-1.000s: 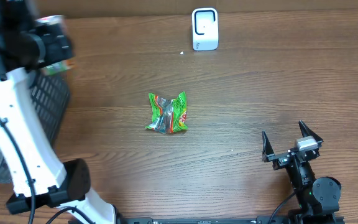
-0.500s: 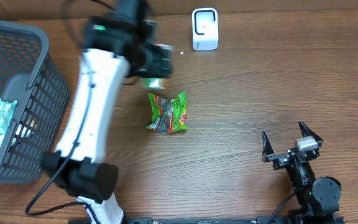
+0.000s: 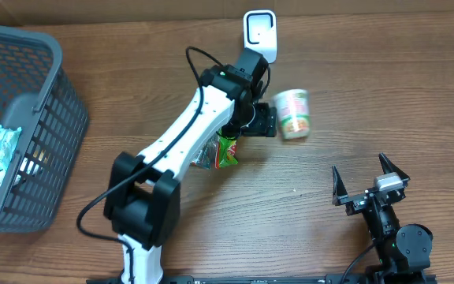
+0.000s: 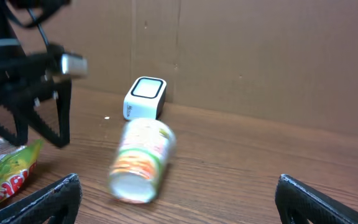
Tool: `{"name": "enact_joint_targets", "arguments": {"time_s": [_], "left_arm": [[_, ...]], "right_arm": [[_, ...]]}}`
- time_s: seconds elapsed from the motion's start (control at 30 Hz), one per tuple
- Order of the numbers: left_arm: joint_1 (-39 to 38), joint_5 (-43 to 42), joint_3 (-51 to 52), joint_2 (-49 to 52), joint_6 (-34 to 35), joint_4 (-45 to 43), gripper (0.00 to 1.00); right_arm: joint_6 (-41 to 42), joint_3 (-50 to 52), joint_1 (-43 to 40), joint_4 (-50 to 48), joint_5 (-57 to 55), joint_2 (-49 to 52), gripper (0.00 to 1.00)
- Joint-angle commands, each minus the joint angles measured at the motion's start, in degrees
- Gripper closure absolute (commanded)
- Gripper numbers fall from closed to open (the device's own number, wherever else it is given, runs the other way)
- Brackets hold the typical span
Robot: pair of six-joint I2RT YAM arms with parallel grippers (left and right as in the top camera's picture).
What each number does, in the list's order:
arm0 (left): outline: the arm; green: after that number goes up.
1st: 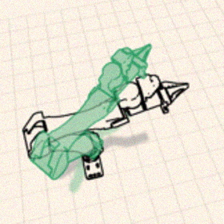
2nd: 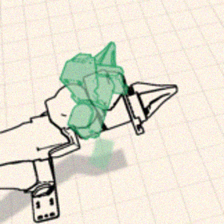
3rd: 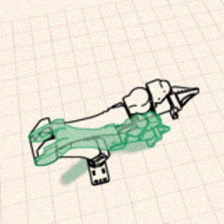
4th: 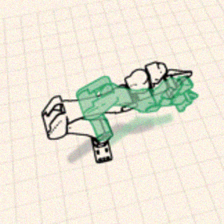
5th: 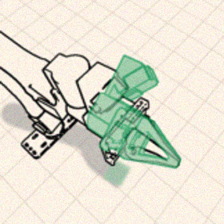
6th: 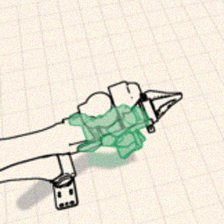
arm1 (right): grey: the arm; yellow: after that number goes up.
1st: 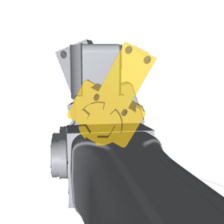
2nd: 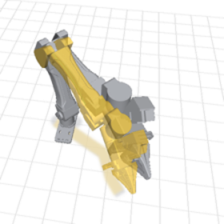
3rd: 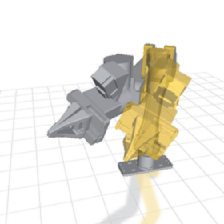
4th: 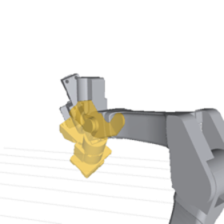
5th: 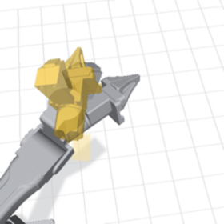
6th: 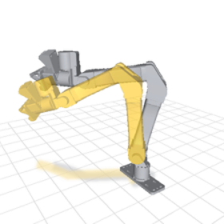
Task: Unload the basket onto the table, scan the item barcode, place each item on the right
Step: 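Lift the cup out and set it on the table right of the snack bag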
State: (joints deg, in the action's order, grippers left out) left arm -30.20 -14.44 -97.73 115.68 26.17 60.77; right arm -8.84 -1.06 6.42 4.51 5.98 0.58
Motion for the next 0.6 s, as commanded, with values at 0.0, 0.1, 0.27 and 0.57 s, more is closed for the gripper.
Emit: {"name": "enact_joint_targets", "arguments": {"time_s": [0.0,0.1,0.27,0.57], "left_arm": [[0.00,-0.59,0.26,1.22,0.85,-0.63,0.21],[0.00,-0.50,0.24,1.22,0.15,-1.51,0.21],[0.13,-0.42,-0.07,1.20,-0.85,-1.92,0.22],[3.50,5.14,-14.86,-0.85,-7.30,8.26,0.21]], "right_arm": [[0.00,0.61,-0.15,-0.31,0.07,-0.42,0.00],[0.00,0.61,-0.15,-0.31,0.07,-0.42,0.00],[0.00,0.61,-0.15,-0.31,0.07,-0.42,0.00],[0.00,0.61,-0.15,-0.31,0.07,-0.42,0.00]]}}
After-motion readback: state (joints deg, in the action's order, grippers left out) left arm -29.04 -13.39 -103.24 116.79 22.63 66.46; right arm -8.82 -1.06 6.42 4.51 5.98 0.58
